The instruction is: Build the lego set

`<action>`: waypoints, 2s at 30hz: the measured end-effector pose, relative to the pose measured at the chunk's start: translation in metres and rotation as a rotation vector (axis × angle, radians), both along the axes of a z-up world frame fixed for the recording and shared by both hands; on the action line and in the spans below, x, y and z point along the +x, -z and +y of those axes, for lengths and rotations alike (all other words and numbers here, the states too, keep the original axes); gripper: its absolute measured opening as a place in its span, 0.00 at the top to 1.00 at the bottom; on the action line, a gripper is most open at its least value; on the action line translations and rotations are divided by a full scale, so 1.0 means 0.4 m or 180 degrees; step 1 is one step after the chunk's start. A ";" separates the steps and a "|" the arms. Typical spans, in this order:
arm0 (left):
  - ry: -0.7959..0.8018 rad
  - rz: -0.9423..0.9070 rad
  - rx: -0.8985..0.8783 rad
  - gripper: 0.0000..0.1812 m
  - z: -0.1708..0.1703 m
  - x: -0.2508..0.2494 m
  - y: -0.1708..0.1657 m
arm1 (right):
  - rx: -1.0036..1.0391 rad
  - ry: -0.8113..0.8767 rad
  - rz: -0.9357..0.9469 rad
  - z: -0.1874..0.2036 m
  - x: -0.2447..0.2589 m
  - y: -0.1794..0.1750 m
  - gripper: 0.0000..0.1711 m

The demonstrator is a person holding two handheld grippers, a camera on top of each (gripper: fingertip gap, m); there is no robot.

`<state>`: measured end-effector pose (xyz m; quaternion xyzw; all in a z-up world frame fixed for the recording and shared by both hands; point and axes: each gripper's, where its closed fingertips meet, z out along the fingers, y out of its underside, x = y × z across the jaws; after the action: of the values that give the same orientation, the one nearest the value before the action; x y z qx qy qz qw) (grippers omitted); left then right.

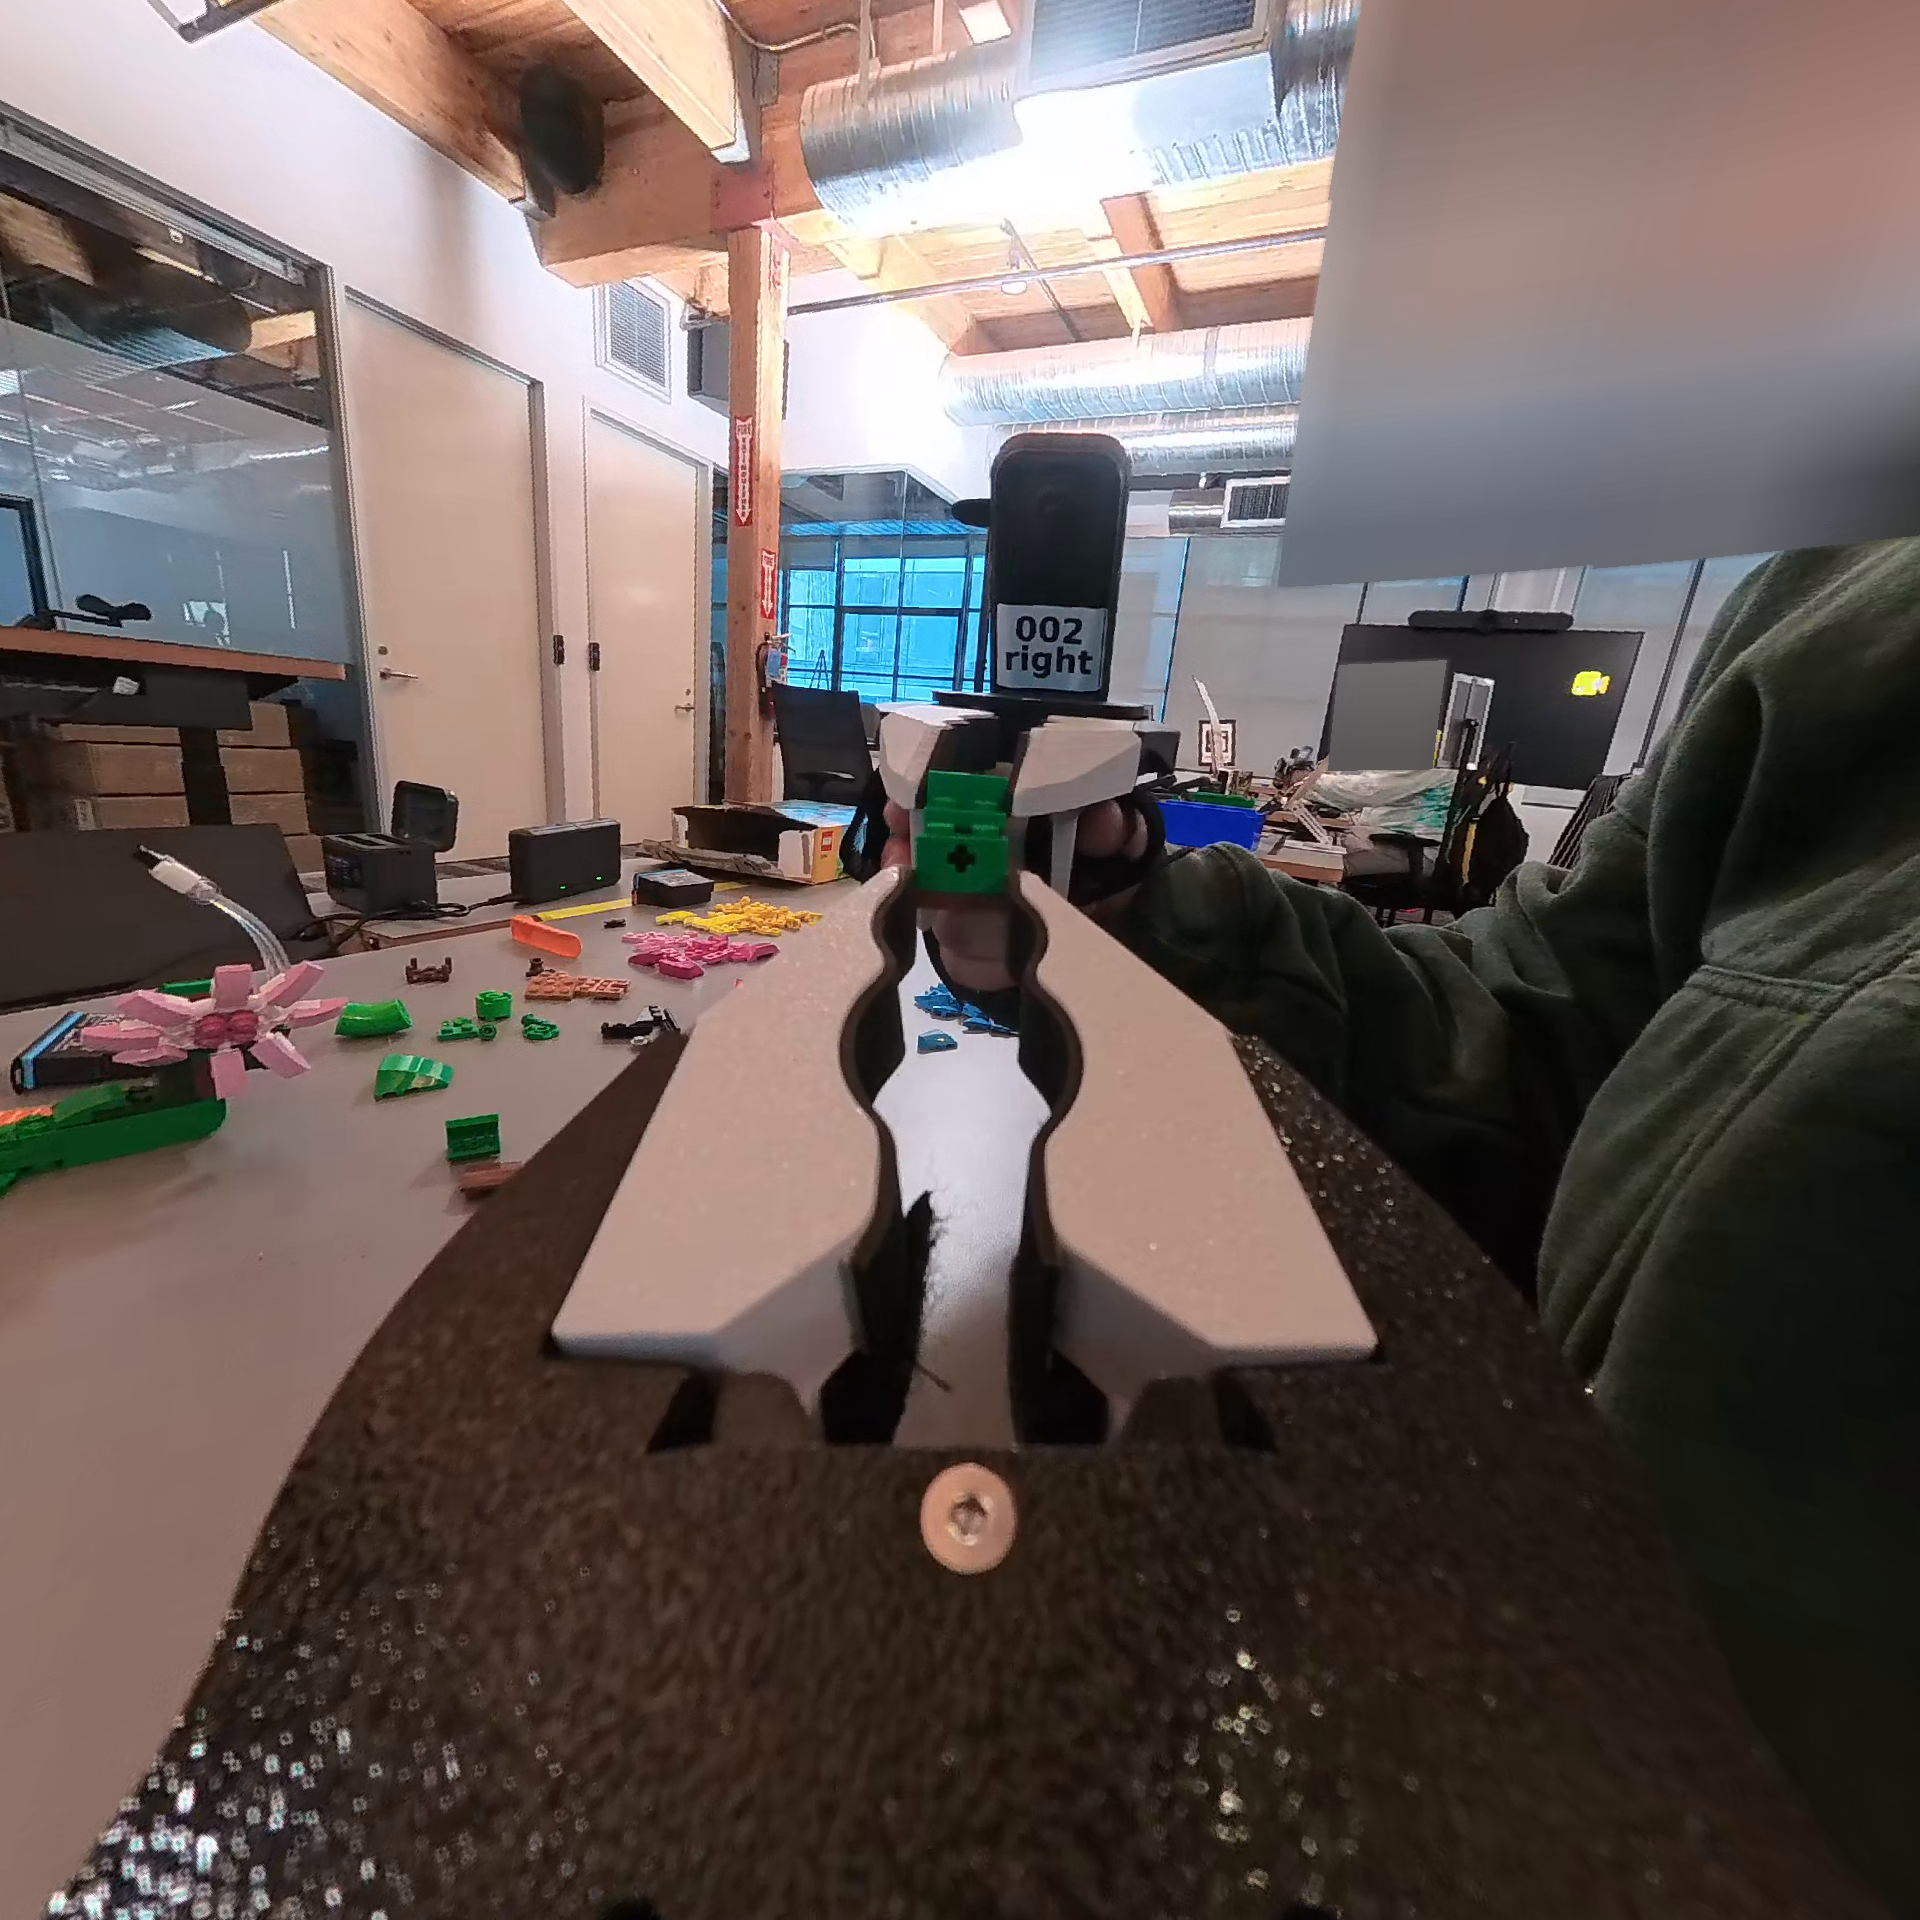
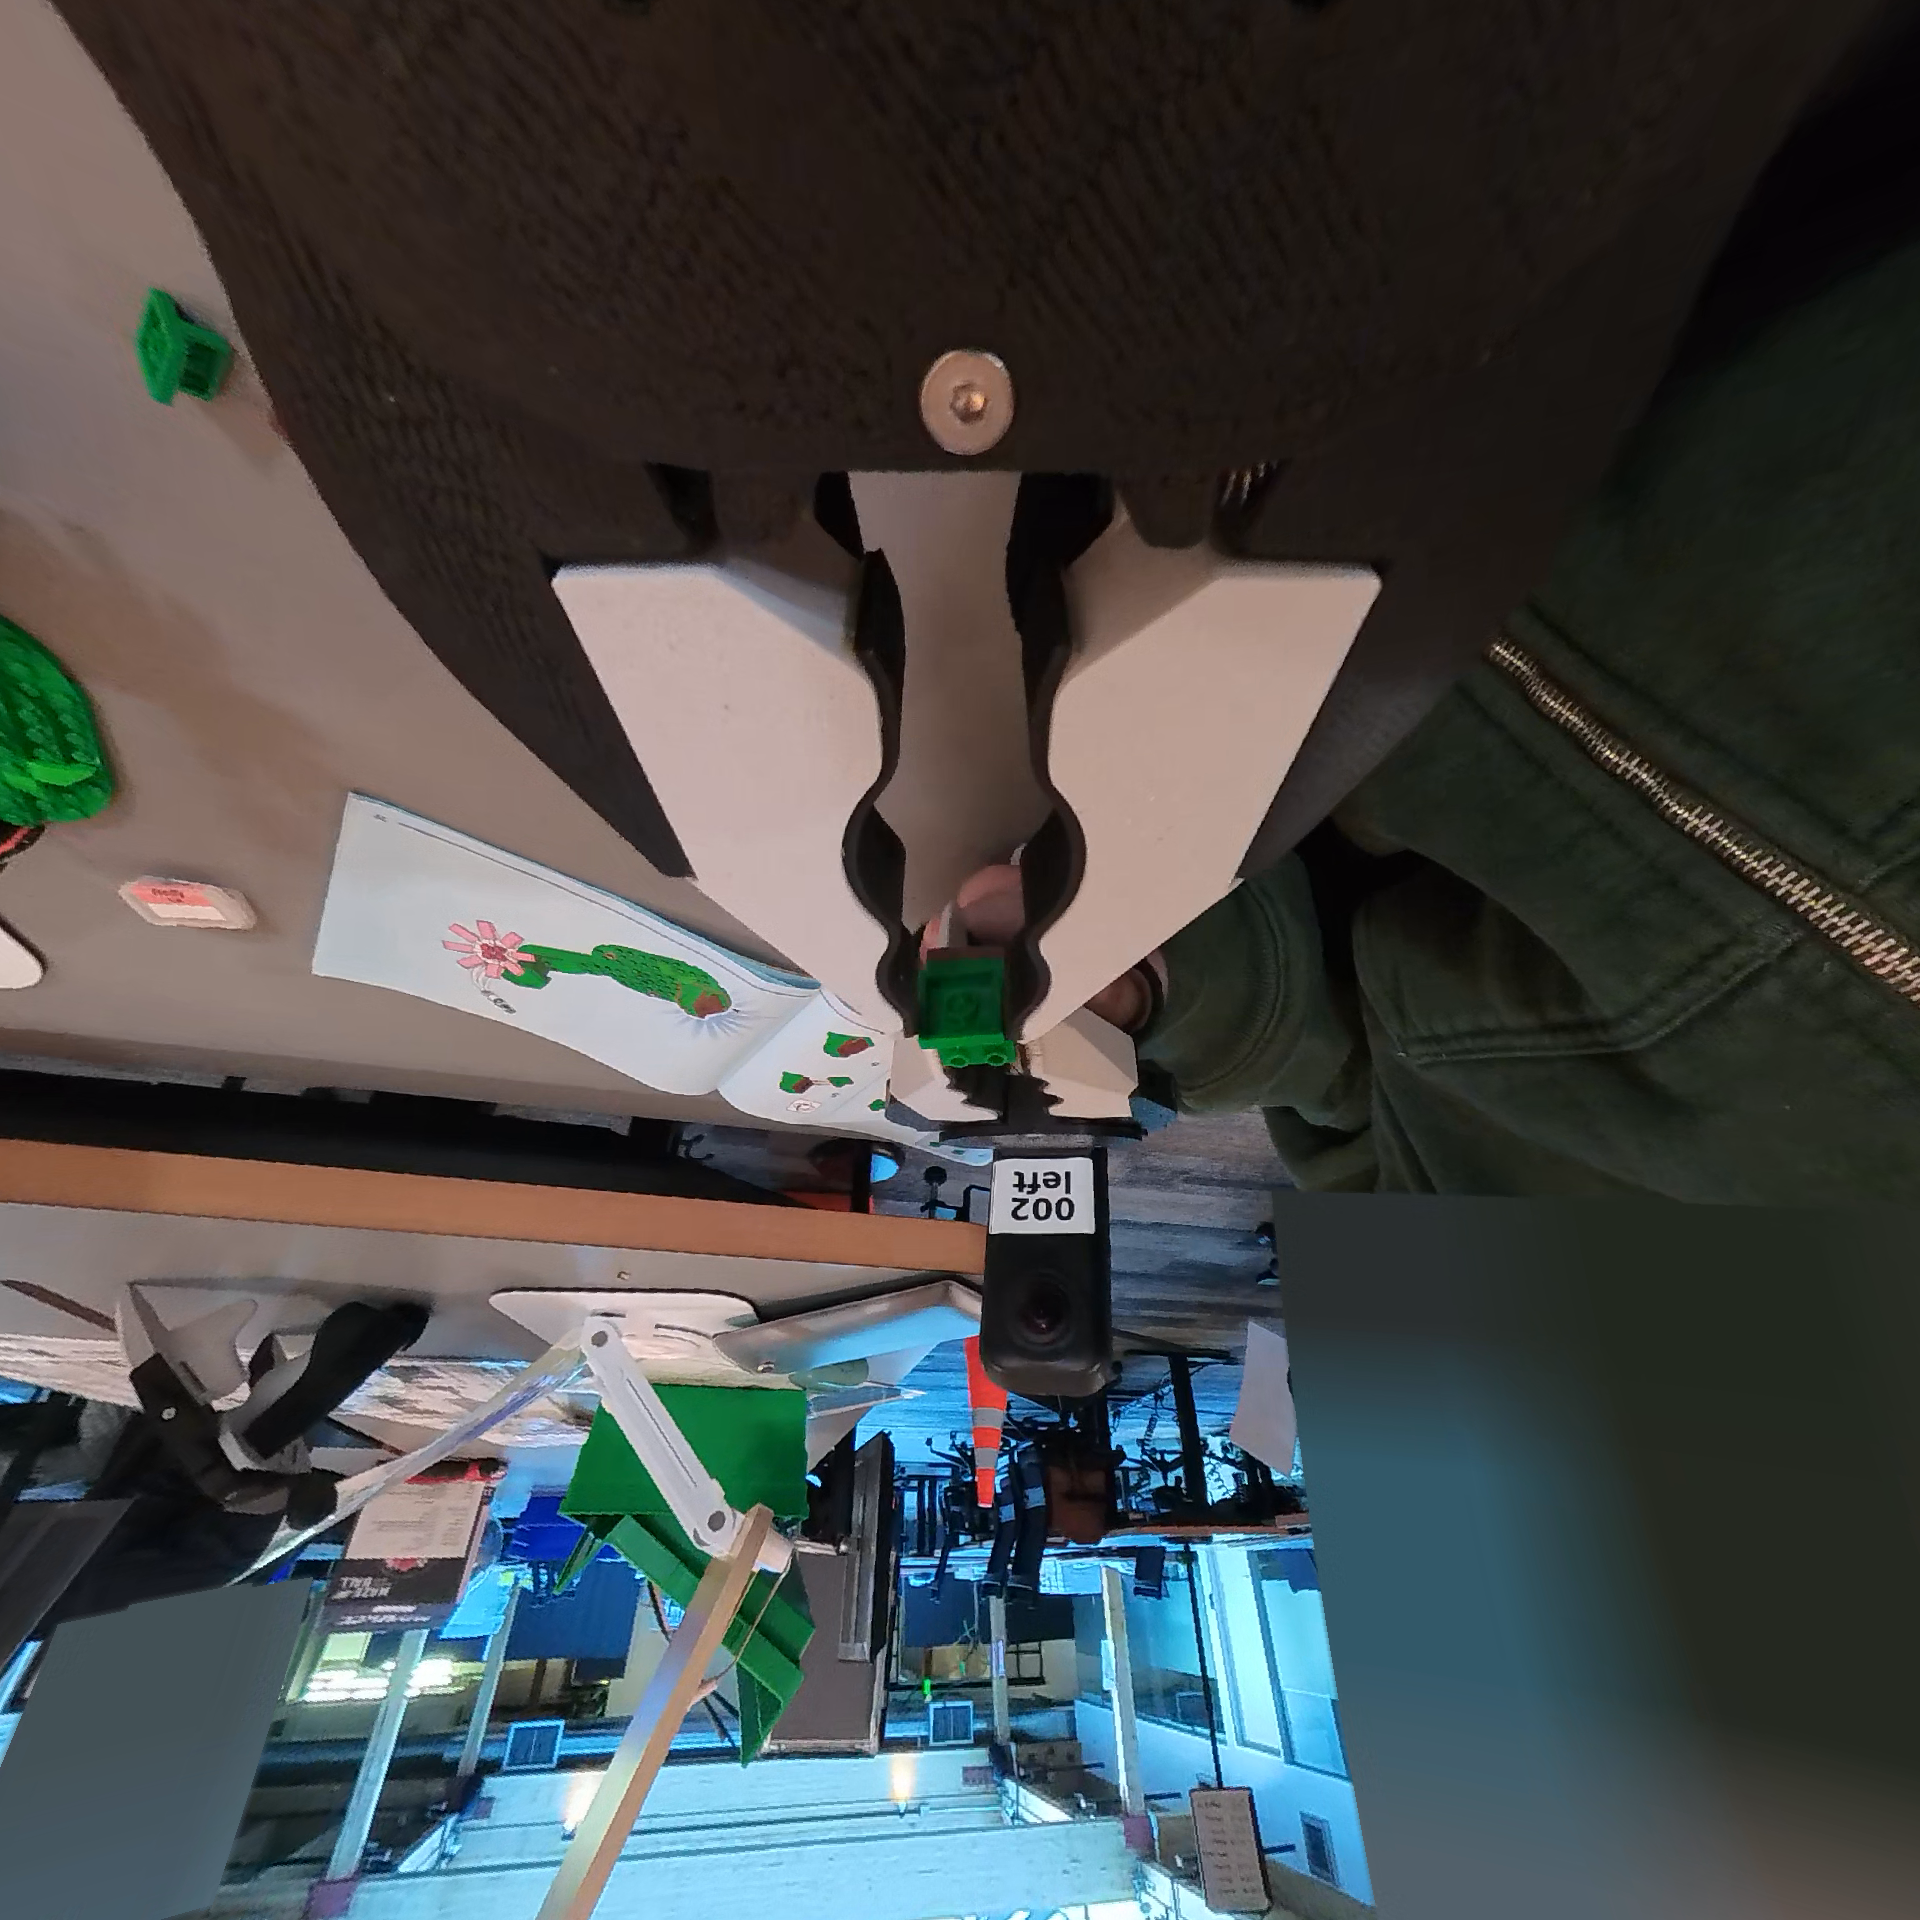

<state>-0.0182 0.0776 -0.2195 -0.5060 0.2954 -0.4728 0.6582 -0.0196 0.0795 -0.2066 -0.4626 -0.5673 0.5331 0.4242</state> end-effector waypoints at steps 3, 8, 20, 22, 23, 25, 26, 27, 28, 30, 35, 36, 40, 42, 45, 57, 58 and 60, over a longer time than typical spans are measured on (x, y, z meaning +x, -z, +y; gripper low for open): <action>-0.0002 0.0014 0.0002 0.93 0.000 0.001 0.001 | -0.0027 -0.0005 -0.0025 -0.001 -0.001 0.002 0.91; -0.0044 0.0002 0.0034 0.93 0.000 -0.003 -0.002 | -0.0042 0.0001 -0.0024 -0.002 -0.005 0.000 0.92; -0.0097 -0.0140 0.0077 0.93 0.000 -0.021 -0.015 | -0.0354 -0.0022 0.0176 0.002 -0.021 -0.009 0.92; -0.0108 -0.0211 0.0059 0.93 0.003 -0.029 -0.020 | -0.0497 -0.0014 0.0273 0.006 -0.029 -0.013 0.92; -0.0113 -0.0253 0.0038 0.93 0.005 -0.034 -0.022 | -0.0552 0.0008 0.0311 0.009 -0.033 -0.014 0.92; -0.0130 -0.0337 0.0001 0.93 0.010 -0.043 -0.026 | -0.0637 0.0057 0.0361 0.015 -0.041 -0.016 0.92; -0.0129 -0.0374 -0.0016 0.93 0.012 -0.047 -0.027 | -0.0687 0.0070 0.0365 0.017 -0.044 -0.015 0.92; -0.0134 -0.0402 -0.0031 0.93 0.014 -0.051 -0.028 | -0.0748 0.0078 0.0358 0.019 -0.046 -0.015 0.92; -0.0138 -0.0419 -0.0047 0.93 0.016 -0.053 -0.029 | -0.0821 0.0084 0.0355 0.022 -0.048 -0.014 0.92; -0.0203 -0.0467 -0.0080 0.93 0.024 -0.060 -0.029 | -0.1037 0.0134 0.0377 0.033 -0.056 -0.014 0.92; -0.0262 -0.0729 -0.0161 0.93 0.036 -0.087 -0.040 | -0.1515 0.0224 0.0675 0.047 -0.079 -0.022 0.91; -0.0267 -0.0752 -0.0170 0.93 0.037 -0.090 -0.041 | -0.1515 0.0244 0.0695 0.049 -0.081 -0.021 0.91; -0.0259 -0.0833 -0.0198 0.93 0.039 -0.094 -0.044 | -0.1188 0.0356 0.0752 0.048 -0.083 -0.021 0.92; -0.0214 -0.0920 -0.0222 0.93 0.037 -0.095 -0.047 | -0.1109 0.0377 0.0865 0.047 -0.084 -0.025 0.92; -0.0190 -0.0971 -0.0230 0.93 0.037 -0.096 -0.050 | -0.1192 0.0361 0.0965 0.047 -0.084 -0.028 0.92; -0.0119 -0.0768 -0.0203 0.92 0.030 -0.066 -0.041 | -0.1266 0.0190 0.0851 0.036 -0.079 -0.028 0.92; -0.0104 -0.0732 -0.0194 0.92 0.028 -0.061 -0.039 | -0.1256 0.0174 0.0847 0.032 -0.080 -0.029 0.92; -0.0095 -0.0714 -0.0182 0.92 0.026 -0.059 -0.039 | -0.1254 0.0165 0.0845 0.031 -0.079 -0.030 0.92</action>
<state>-0.0419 0.0881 -0.2041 -0.4728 0.1987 -0.5248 0.6794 -0.0513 0.0921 -0.1945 -0.4766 -0.3795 0.6786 0.4102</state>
